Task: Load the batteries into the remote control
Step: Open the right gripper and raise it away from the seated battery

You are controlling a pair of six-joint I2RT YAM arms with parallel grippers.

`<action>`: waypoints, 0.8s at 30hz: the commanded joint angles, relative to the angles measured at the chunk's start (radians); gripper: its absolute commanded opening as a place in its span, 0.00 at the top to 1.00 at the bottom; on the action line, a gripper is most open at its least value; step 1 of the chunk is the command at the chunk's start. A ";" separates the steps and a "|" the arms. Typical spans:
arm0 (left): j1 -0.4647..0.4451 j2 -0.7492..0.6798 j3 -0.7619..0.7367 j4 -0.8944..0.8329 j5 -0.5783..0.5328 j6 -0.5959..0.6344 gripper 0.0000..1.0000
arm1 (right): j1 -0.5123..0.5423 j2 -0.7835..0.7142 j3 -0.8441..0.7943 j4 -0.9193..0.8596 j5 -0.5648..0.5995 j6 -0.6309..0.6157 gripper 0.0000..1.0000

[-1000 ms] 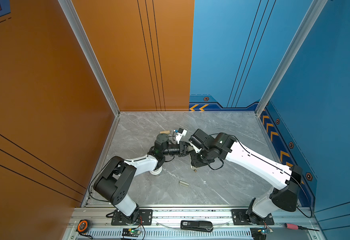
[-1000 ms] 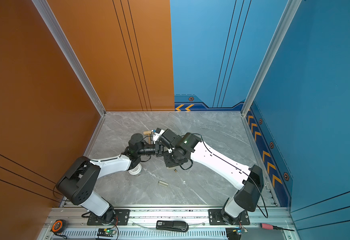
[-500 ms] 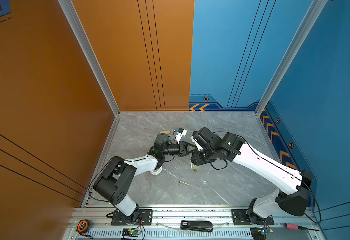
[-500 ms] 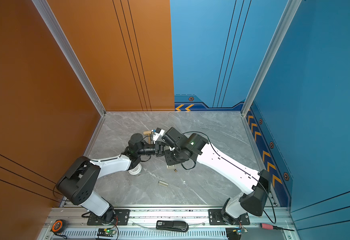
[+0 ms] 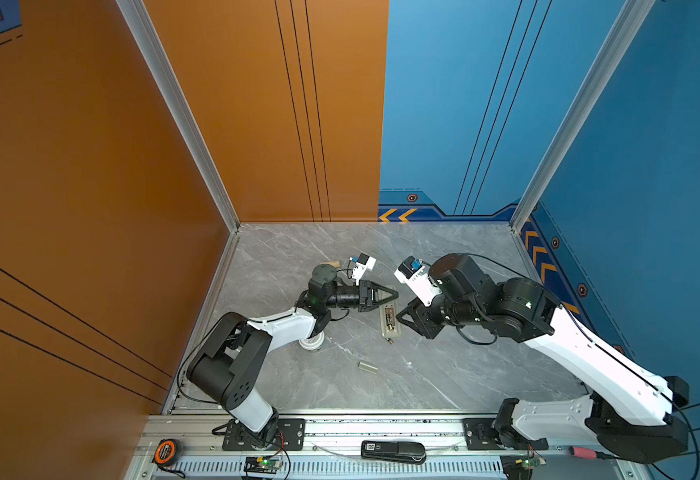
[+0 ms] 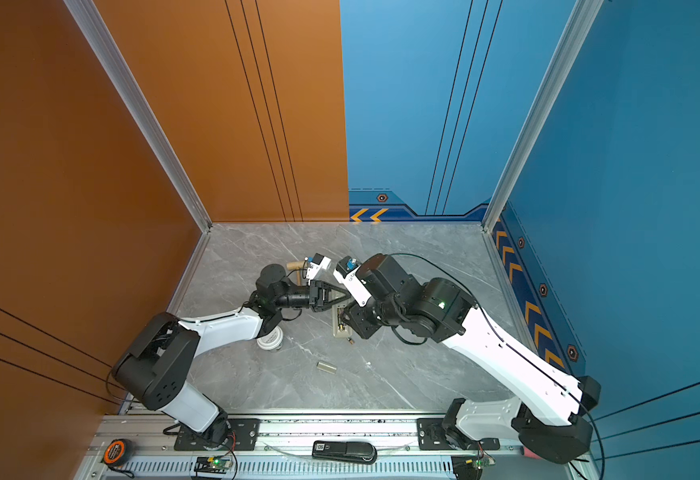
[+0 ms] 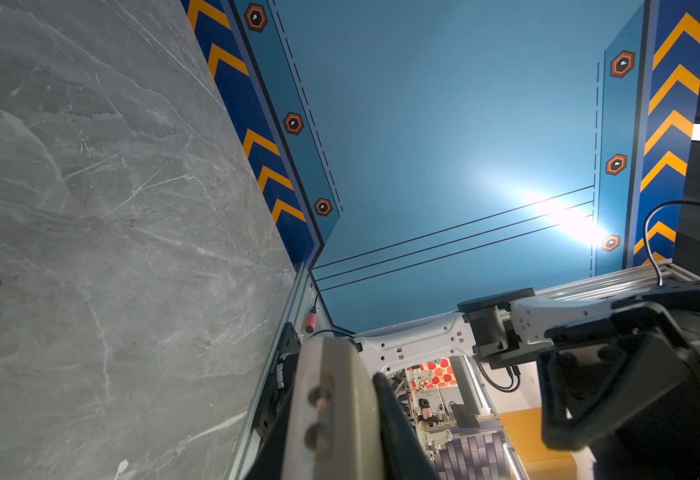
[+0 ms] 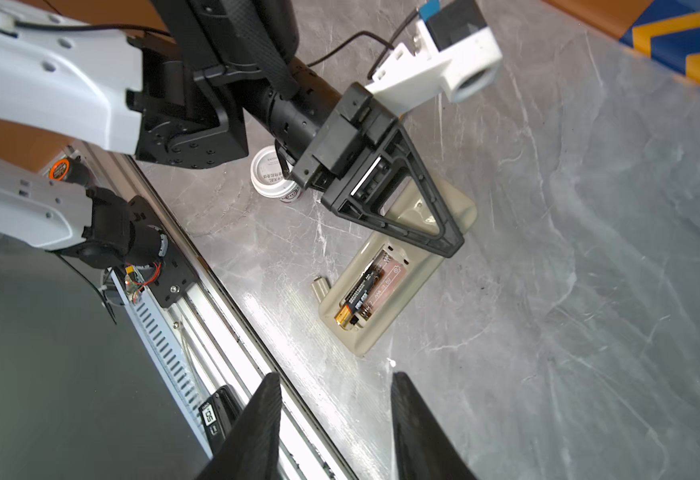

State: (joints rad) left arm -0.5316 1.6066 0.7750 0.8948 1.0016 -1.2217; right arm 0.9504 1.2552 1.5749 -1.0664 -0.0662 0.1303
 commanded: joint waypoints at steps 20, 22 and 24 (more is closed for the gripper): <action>-0.010 -0.042 0.027 0.030 0.031 -0.033 1.00 | 0.115 0.171 0.011 -0.132 0.115 -0.413 0.77; -0.013 -0.042 0.026 0.031 0.028 -0.033 1.00 | 0.116 0.181 0.012 -0.130 0.130 -0.421 0.77; -0.013 -0.042 0.025 0.030 0.026 -0.033 1.00 | 0.113 0.188 0.010 -0.124 0.143 -0.425 0.77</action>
State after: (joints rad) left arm -0.5331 1.5932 0.7803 0.8948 1.0080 -1.2510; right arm 1.0611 1.4338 1.5917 -1.1690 0.0341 -0.2615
